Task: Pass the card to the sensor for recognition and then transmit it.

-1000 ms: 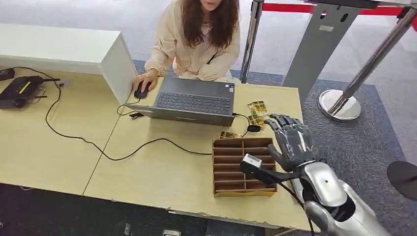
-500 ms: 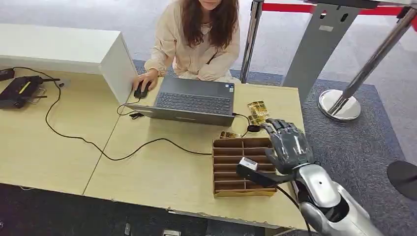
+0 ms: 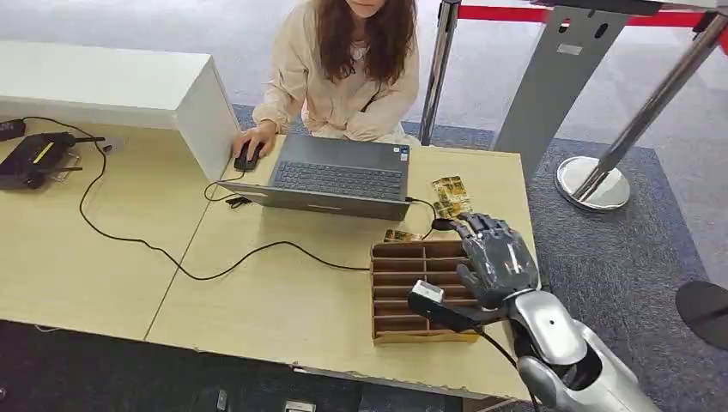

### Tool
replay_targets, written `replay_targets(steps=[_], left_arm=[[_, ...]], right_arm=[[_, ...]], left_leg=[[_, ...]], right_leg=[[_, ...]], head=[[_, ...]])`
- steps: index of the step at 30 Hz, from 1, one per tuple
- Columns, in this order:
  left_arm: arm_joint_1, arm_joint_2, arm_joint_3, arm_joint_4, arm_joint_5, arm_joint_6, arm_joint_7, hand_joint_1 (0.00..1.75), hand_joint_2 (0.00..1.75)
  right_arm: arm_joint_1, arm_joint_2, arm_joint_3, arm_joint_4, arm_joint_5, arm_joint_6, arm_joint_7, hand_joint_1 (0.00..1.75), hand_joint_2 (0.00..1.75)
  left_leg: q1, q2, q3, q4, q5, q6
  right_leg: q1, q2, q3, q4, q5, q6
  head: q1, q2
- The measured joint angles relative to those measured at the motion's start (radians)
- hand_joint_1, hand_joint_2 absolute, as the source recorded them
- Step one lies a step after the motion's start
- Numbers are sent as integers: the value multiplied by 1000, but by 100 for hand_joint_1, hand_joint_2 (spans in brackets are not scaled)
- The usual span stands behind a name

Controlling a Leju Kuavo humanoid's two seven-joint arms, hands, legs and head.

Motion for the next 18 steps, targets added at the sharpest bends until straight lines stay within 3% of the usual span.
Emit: replay_targets(steps=[18], left_arm=[[0, 0, 0, 0, 2, -1, -3, 0, 0]], right_arm=[[29, 0, -2, 9, -13, -12, 0, 54, 175]], left_leg=[[0, 0, 0, 0, 0, 0]], right_leg=[[0, 0, 0, 0, 0, 0]], head=[[0, 0]])
